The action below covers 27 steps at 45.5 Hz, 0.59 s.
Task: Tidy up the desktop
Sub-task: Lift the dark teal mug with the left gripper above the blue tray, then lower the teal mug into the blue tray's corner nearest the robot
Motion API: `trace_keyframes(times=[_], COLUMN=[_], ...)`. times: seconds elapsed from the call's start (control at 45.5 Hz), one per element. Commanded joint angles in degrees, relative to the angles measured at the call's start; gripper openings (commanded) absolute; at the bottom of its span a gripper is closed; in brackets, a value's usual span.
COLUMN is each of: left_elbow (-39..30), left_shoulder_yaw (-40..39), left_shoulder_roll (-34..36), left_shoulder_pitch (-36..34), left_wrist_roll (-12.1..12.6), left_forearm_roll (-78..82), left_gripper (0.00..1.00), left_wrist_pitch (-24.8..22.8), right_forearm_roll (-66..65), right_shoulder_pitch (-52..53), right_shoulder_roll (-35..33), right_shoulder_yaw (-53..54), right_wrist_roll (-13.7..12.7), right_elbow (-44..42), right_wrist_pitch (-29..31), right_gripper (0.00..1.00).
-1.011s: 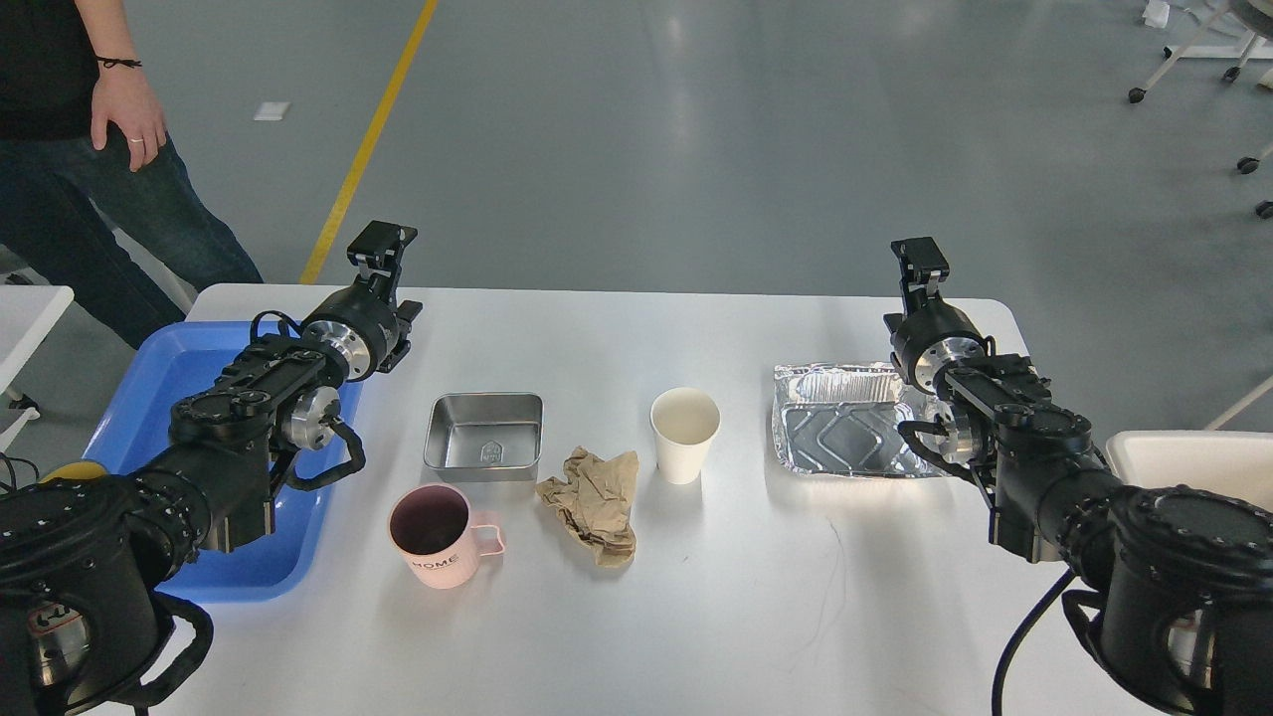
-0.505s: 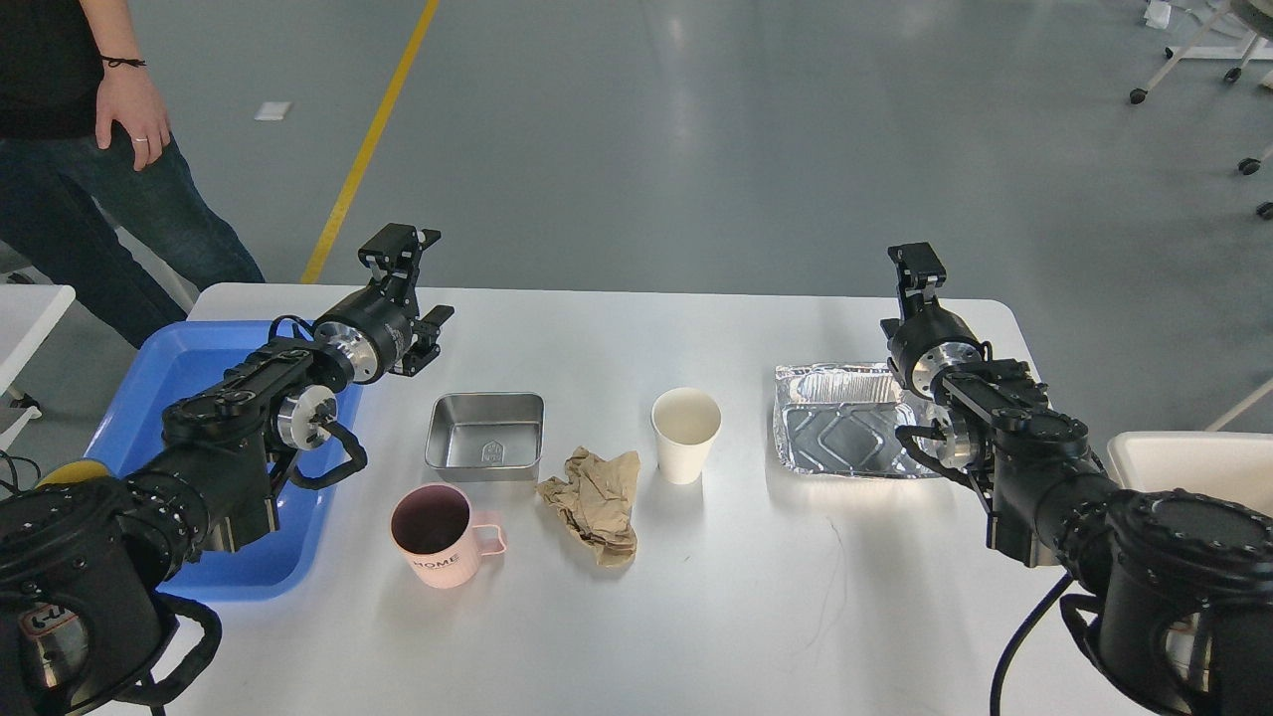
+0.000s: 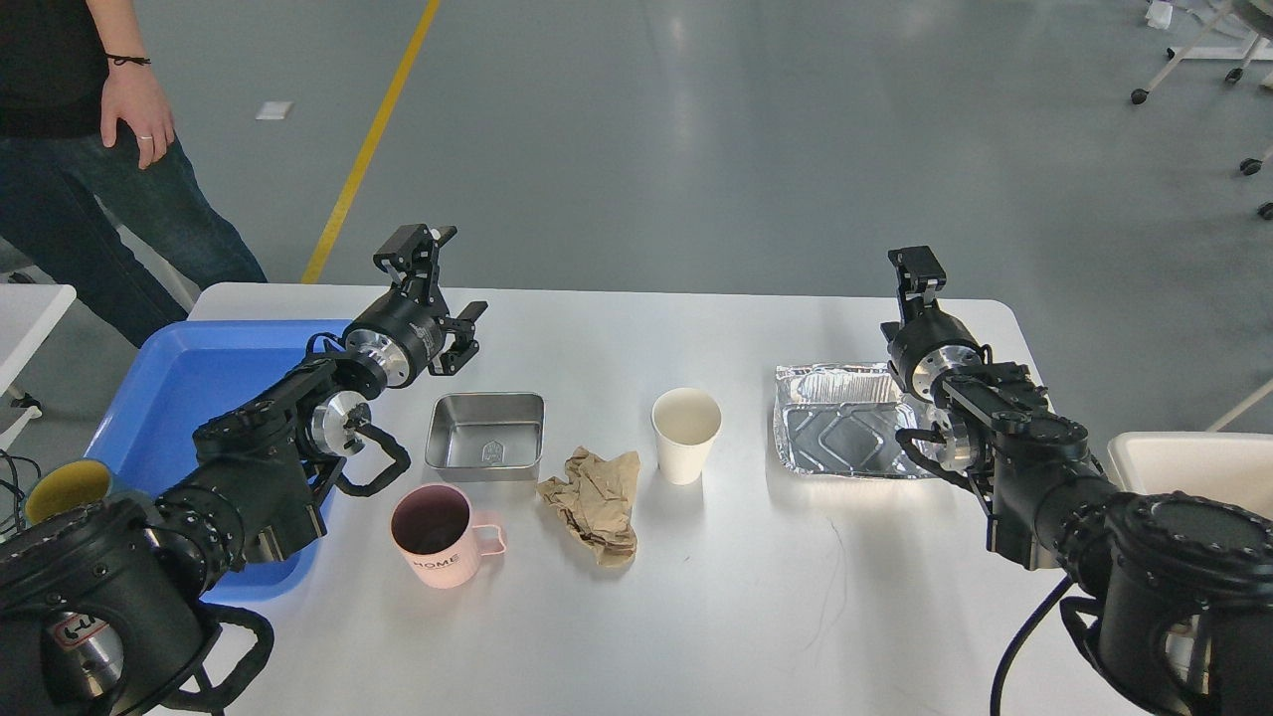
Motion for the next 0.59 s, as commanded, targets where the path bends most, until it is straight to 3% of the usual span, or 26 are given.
trace_keyframes(times=[0.0, 0.088, 0.198, 0.33, 0.352, 0.483, 0.571], left_elbow=[0.0, 0.1, 0.0, -0.1, 0.4, 0.3, -0.4], left_shoulder_yaw=[0.3, 2.3, 13.6, 21.4, 23.8, 26.1, 28.0], left_shoulder_roll=[0.0, 1.1, 5.2, 9.8, 11.9, 14.7, 19.8], left_shoulder_pitch=[0.1, 0.1, -0.3, -0.4, -0.4, -0.3, -0.2], left_wrist_roll=[0.4, 1.2, 2.6, 2.3, 2.1, 2.0, 0.4], left_forearm_roll=[0.8, 1.3, 1.7, 1.6, 1.7, 2.2, 7.0], left_gripper=[0.98, 0.98, 0.98, 0.98, 0.98, 0.98, 0.98], left_wrist_pitch=[0.0, -0.6, -1.6, -4.2, -6.9, -9.2, -13.2], right_forearm_roll=[0.0, 0.0, 0.0, 0.0, -0.1, -0.1, -0.1], right_shoulder_pitch=[-0.1, -0.1, -0.1, -0.5, -0.7, -0.7, -0.4], right_shoulder_roll=[0.0, 0.0, -0.1, -0.3, -0.3, -0.4, -0.4], right_shoulder_yaw=[0.0, 0.0, -0.1, -0.1, -0.1, 0.0, -0.2], right_wrist_roll=[0.0, 0.0, 0.0, 0.0, 0.0, 0.0, 0.0], right_elbow=[0.0, 0.0, 0.0, 0.1, 0.0, 0.0, 0.1], right_wrist_pitch=[0.0, 0.0, 0.0, 0.1, 0.1, 0.2, 0.2], right_gripper=[1.00, 1.00, 1.00, 1.00, 1.00, 1.00, 1.00])
